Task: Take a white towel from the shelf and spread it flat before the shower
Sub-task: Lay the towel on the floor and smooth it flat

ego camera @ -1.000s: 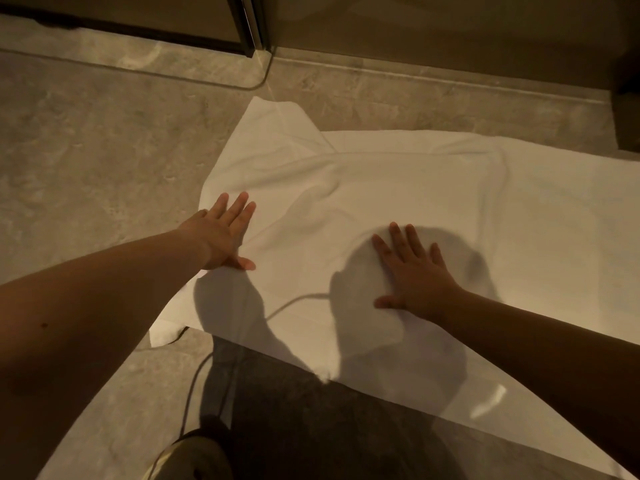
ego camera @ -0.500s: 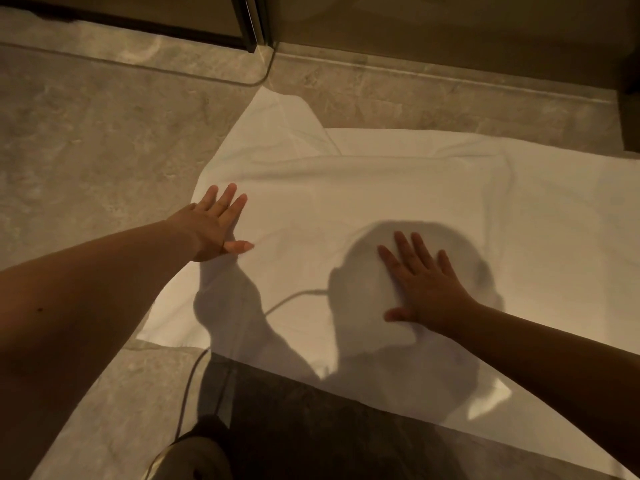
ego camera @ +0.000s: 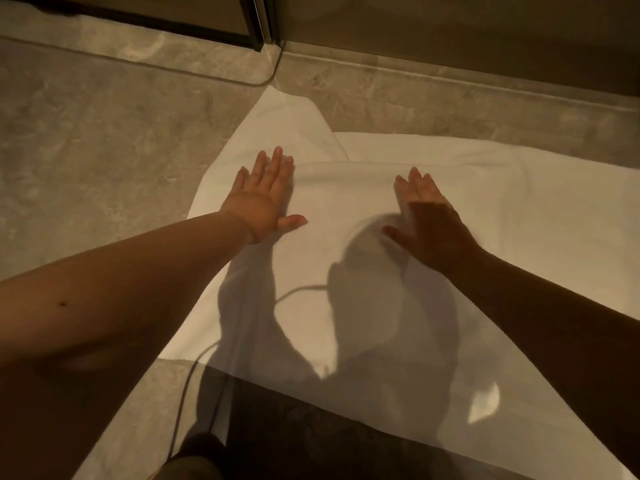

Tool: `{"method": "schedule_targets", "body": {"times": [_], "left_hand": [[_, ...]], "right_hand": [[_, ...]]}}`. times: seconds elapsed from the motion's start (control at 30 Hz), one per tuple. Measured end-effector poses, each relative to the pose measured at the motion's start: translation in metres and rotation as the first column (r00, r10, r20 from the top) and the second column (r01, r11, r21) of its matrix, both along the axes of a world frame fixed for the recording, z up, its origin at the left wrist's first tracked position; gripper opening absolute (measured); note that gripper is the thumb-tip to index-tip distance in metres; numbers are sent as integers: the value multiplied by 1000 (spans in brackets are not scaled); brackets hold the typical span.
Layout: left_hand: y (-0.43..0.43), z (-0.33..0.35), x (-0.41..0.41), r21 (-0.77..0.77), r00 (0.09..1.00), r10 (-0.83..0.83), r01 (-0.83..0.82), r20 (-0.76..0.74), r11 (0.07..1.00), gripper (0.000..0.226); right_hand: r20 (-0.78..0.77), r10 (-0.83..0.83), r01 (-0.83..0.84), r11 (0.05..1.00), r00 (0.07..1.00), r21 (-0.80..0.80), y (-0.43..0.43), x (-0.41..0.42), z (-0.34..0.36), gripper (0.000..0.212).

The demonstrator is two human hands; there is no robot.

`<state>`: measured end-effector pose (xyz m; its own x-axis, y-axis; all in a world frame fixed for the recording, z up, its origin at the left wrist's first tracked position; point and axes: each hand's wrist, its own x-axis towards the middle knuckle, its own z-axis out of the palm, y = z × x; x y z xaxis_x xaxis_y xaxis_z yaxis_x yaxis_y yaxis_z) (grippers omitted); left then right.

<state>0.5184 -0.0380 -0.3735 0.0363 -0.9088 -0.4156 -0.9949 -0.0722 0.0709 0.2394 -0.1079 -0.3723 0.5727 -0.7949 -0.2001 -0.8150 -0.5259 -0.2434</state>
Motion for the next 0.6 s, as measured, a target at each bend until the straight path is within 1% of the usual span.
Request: {"method": "schedule_targets", "body": {"times": [0.17,0.27,0.33,0.47,0.6], "left_hand": [[-26,-5,-14,-38,1000,8,-8,7,999,106],[-28,-10,-12,-2,998,60,-60,-37,998,104],[-27,-16,-10,19,997,62,-61,-42,998,102],[-23,-21,-6,-15,996,80,-81,-31,997,103],[-26,-22,-3,50,990,143,-143,-3,988,114]], "right_hand": [[58,32,-31,999,998,-29,-20,24,-5,80],[51,62,-61,998,997,-26,-30,40,-8,75],[51,40,-38,999,998,-29,-37,46,-11,68],[0,28,-28,994,1000,-102,-40,51,-16,63],[-82,-34,27,996,996,-85,-53,59,-20,63]]}}
